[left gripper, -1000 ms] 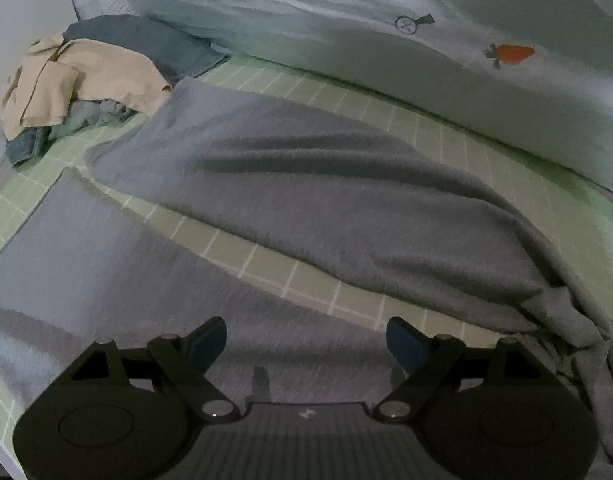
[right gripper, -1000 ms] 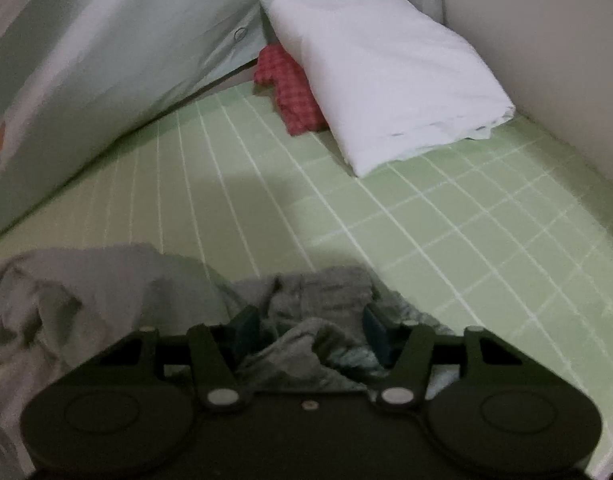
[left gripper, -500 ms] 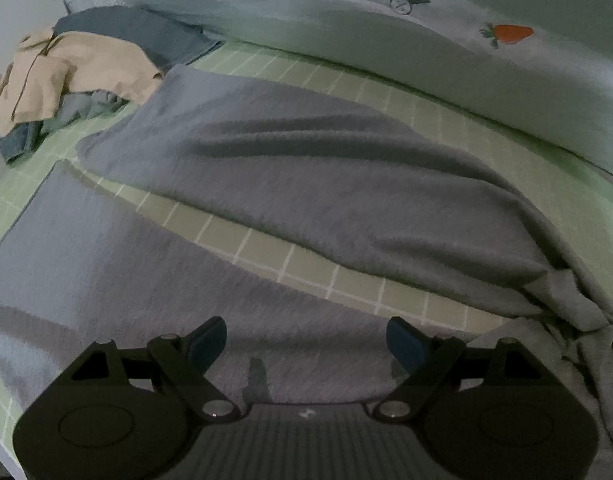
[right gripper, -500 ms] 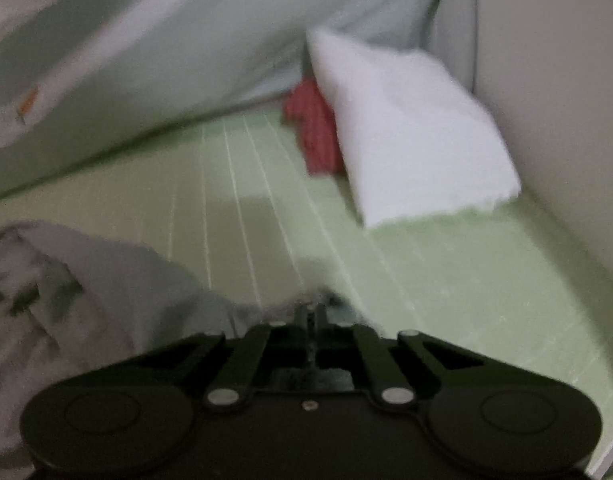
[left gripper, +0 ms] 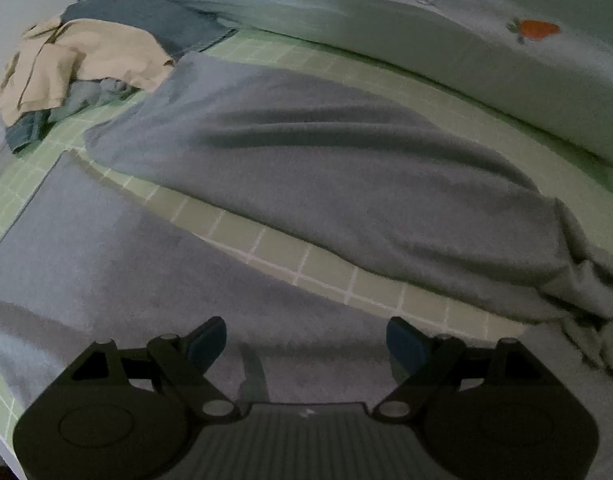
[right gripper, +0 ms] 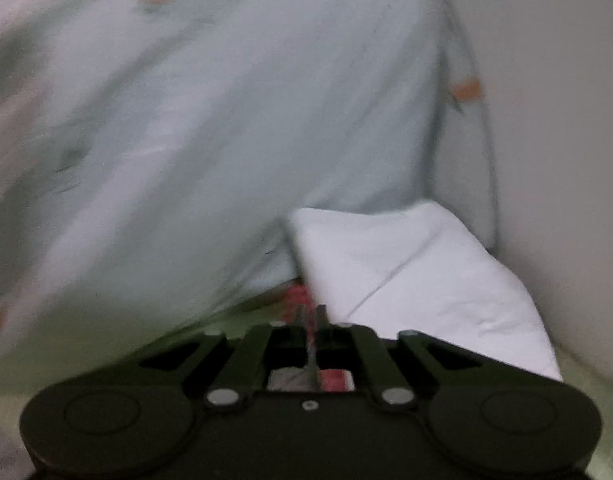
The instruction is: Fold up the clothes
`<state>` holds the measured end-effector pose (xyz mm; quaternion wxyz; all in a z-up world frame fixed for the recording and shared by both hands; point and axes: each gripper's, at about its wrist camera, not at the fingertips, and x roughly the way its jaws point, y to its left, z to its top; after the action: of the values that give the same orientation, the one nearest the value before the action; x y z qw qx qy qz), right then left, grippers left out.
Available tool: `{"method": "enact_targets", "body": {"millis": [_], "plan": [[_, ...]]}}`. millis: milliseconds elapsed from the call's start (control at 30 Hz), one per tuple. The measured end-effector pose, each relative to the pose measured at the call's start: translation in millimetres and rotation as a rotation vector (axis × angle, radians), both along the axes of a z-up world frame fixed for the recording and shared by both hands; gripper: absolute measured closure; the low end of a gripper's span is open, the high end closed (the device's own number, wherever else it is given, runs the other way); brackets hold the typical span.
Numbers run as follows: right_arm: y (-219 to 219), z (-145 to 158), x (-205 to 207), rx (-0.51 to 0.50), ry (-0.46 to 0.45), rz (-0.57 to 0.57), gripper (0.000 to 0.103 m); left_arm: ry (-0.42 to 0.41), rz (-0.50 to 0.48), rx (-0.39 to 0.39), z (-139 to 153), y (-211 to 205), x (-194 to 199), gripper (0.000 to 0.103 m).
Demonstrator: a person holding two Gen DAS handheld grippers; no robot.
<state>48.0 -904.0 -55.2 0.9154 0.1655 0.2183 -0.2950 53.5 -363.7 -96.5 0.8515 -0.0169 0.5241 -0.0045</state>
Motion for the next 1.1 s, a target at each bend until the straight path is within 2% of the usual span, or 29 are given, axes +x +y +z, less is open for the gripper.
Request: {"method": "enact_targets", "body": {"millis": [33, 133, 267, 400, 500, 600, 667, 700, 800, 900, 967, 1100], "plan": [[-6, -4, 1, 0.029, 0.013, -0.015, 0.070, -0.006, 0.012, -0.001, 1, 2, 0, 0.016], [-9, -18, -22, 0.089, 0.002, -0.046, 0.056, -0.014, 0.034, 0.002, 3, 7, -2, 0.013], [1, -56, -76, 0.191, 0.073, -0.105, 0.053, 0.016, 0.032, -0.004, -2, 6, -2, 0.012], [15, -95, -121, 0.348, 0.102, -0.160, 0.049, 0.008, -0.040, 0.009, 1, -7, -3, 0.012], [31, -110, -127, 0.395, 0.122, -0.148, 0.044, -0.018, -0.103, 0.017, 7, -18, -6, 0.012], [40, -121, -117, 0.400, 0.177, -0.142, 0.043, -0.054, -0.137, 0.035, 15, -21, -13, 0.012], [47, -124, -108, 0.362, 0.215, -0.117, 0.049, -0.072, -0.139, 0.038, 19, -19, -18, 0.012], [50, -123, -105, 0.334, 0.234, -0.075, 0.069, -0.077, -0.136, 0.038, 22, -17, -21, 0.012], [58, -117, -101, 0.245, 0.295, 0.051, 0.092, -0.077, -0.120, 0.035, 25, -12, -31, 0.012], [65, -76, -141, 0.089, 0.243, 0.013, 0.095, -0.077, -0.109, 0.037, 27, -7, -43, 0.012], [61, -57, -181, 0.062, 0.220, -0.075, 0.095, -0.072, -0.100, 0.039, 27, -2, -53, 0.012], [43, -88, -232, 0.170, 0.341, -0.200, 0.094, -0.053, -0.070, 0.036, 23, 9, -68, 0.012]]}}
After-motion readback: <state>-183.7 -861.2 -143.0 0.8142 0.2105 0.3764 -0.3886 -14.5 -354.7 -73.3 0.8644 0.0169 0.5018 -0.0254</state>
